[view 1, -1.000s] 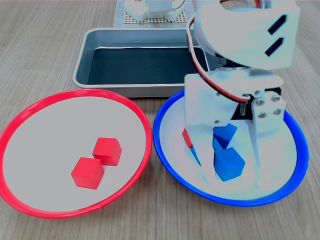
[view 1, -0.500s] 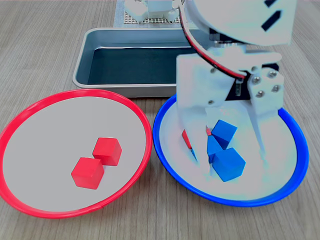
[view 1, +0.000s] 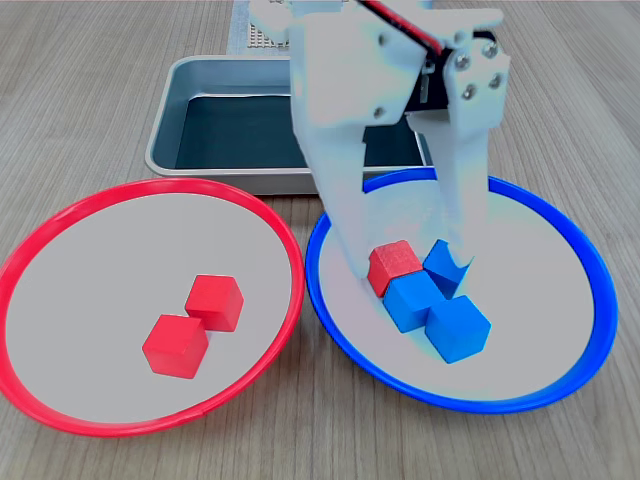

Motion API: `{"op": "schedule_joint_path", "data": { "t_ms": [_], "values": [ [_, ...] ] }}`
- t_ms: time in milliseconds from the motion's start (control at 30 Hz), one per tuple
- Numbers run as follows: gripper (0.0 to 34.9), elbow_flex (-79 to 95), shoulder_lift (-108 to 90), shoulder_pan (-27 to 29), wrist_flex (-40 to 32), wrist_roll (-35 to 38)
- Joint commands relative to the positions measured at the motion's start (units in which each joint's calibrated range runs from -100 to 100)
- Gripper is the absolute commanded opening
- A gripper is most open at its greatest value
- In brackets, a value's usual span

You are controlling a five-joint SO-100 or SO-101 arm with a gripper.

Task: Relocate any misplaced blocks to their matching dishes.

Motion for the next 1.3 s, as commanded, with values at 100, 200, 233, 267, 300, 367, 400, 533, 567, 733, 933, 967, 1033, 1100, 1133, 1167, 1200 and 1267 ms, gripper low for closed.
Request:
{"op": "schedule_joint_path", "data": {
  "t_ms": [100,200,233,267,300,367,400,533,567,733,933,967,1033,1100,1133,1167,1200,1267],
  "values": [
    [18.6,-5.12,-3.27,-0.27,9.15,3.66],
    [17.8,-7.67,-2.16,-1.02,12.12,4.98],
    [17.8,-8.31,-1.74,-1.21,12.78,5.42],
    [17.6,-8.94,-1.31,-1.40,13.61,5.96],
    [17.4,-9.76,-0.80,-1.59,14.43,6.35],
    [17.5,-12.04,0.31,-1.96,16.49,6.89],
    [17.4,-13.40,0.91,-2.06,17.73,7.13],
    [17.4,-19.23,3.98,-2.34,23.01,7.86],
    [17.2,-19.68,4.40,-2.43,23.51,7.96],
    [17.3,-20.23,5.68,-2.53,24.91,8.35],
    [16.6,-25.42,8.41,-2.06,28.55,8.84],
    [16.5,-25.97,8.84,-1.87,28.55,8.84],
    [16.5,-27.06,9.95,-1.30,28.38,9.08],
    [16.3,-28.61,11.48,-0.55,28.22,9.52],
    [16.2,-30.34,12.93,-0.08,28.22,9.82],
    [16.1,-31.15,13.70,0.20,28.22,9.91],
    [16.1,-31.97,14.38,0.48,28.22,10.01],
    [16.1,-33.34,15.41,0.86,28.22,10.21]
  ]
}}
